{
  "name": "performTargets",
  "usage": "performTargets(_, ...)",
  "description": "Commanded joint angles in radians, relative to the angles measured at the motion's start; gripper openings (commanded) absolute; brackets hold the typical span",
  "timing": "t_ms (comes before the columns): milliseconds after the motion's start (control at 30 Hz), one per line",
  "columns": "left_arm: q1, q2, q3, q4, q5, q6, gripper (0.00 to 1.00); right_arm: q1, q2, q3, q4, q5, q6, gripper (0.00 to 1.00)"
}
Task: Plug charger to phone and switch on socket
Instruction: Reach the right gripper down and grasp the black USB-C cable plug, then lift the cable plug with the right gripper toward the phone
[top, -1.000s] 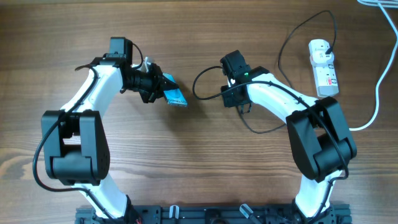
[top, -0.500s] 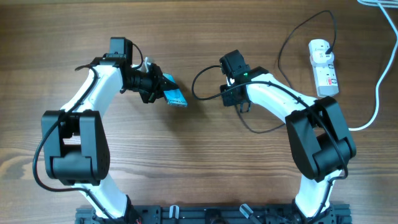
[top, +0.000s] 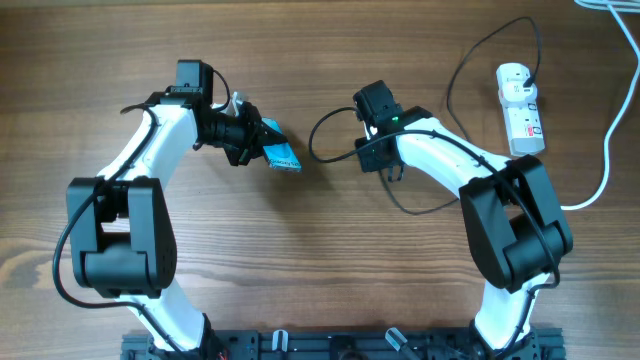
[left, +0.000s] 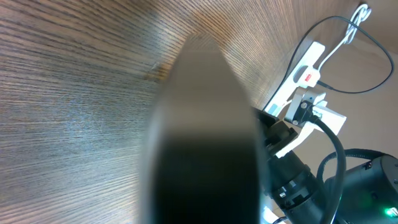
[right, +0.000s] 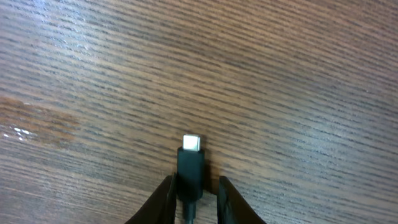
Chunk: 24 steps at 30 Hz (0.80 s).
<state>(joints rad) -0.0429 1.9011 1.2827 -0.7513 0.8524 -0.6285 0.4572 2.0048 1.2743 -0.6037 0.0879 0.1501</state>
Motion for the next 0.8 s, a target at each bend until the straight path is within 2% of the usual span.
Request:
performTargets(0, 0.001, -0.010, 0.006, 0.000, 0.009, 0.023, 0.04, 0.000, 0.066, -0.039, -0.045, 0.024, -0.070, 0.24)
performTargets(100, 0.001, -0.010, 0.006, 0.001, 0.009, 0.023, 0.04, 0.000, 0.066, -0.039, -0.041, 0.024, -0.072, 0.24)
performTargets(300, 0.001, -0.010, 0.006, 0.005, 0.009, 0.023, 0.04, 0.000, 0.066, -0.039, -0.038, 0.024, -0.072, 0.05)
performTargets(467, 0.002, -0.010, 0.006, 0.031, 0.019, 0.023, 0.04, -0.013, 0.025, -0.034, -0.045, -0.086, -0.072, 0.04)
performTargets(567, 0.002, -0.010, 0.006, 0.101, 0.122, 0.023, 0.04, -0.071, -0.081, -0.034, -0.070, -0.259, -0.073, 0.04)
performTargets(667, 0.001, -0.010, 0.006, 0.251, 0.265, 0.023, 0.04, -0.143, -0.204, -0.034, -0.153, -0.501, -0.123, 0.04)
performTargets(767, 0.001, -0.010, 0.006, 0.315, 0.277, 0.023, 0.04, -0.167, -0.270, -0.035, -0.203, -0.477, -0.124, 0.09)
